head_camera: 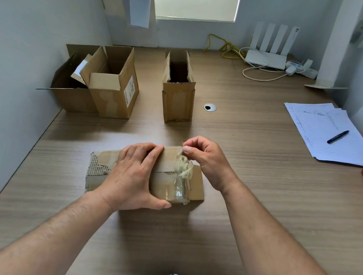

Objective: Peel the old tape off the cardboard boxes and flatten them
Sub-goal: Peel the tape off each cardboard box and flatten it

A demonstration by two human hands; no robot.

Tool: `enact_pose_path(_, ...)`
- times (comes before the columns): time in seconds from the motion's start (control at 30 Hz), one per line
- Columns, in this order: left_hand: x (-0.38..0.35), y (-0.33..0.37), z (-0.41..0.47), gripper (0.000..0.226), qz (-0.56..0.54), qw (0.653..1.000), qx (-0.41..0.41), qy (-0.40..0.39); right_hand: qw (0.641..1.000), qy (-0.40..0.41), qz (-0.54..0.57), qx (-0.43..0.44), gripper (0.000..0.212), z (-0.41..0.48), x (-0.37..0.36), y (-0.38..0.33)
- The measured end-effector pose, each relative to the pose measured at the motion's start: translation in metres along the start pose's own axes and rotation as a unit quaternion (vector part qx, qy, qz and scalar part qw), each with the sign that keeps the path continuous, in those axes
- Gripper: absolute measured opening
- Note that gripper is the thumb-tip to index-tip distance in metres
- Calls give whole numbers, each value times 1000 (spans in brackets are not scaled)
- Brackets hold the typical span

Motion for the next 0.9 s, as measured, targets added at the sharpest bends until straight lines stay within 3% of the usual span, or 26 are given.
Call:
enact_pose_path(0.23, -5, -20, 14, 132, 8, 996, 91, 7, 997, -12, 68, -19, 15, -5, 2, 5)
enact_pose_path(0.37, -16, -24, 19, 131, 22, 995, 100, -1, 999, 6, 24, -24, 18, -5, 6, 7)
enact_pose_path(0.57, -36, -39, 32, 131, 12, 988, 136, -72, 997, 66, -43, -22, 18, -6, 14, 19)
enact_pose_path(0.73, -34, -46, 38, 118, -15, 986, 145, -75, 974, 90, -209, -3, 61, -9, 27, 21)
enact_pose_path(0.9, -31, -59, 59, 116, -18, 979, 170, -115, 908, 60, -404, 94, 28, -15, 21, 3)
Point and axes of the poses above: each hand's wrist, its own z-axis towards the middle knuckle, its own x-axis out of the back of the hand, y = z × x, the point moved 9 cm from there along z, towards the middle knuckle, and after that the axes turned 10 degrees about x, right-handed, at the moved point
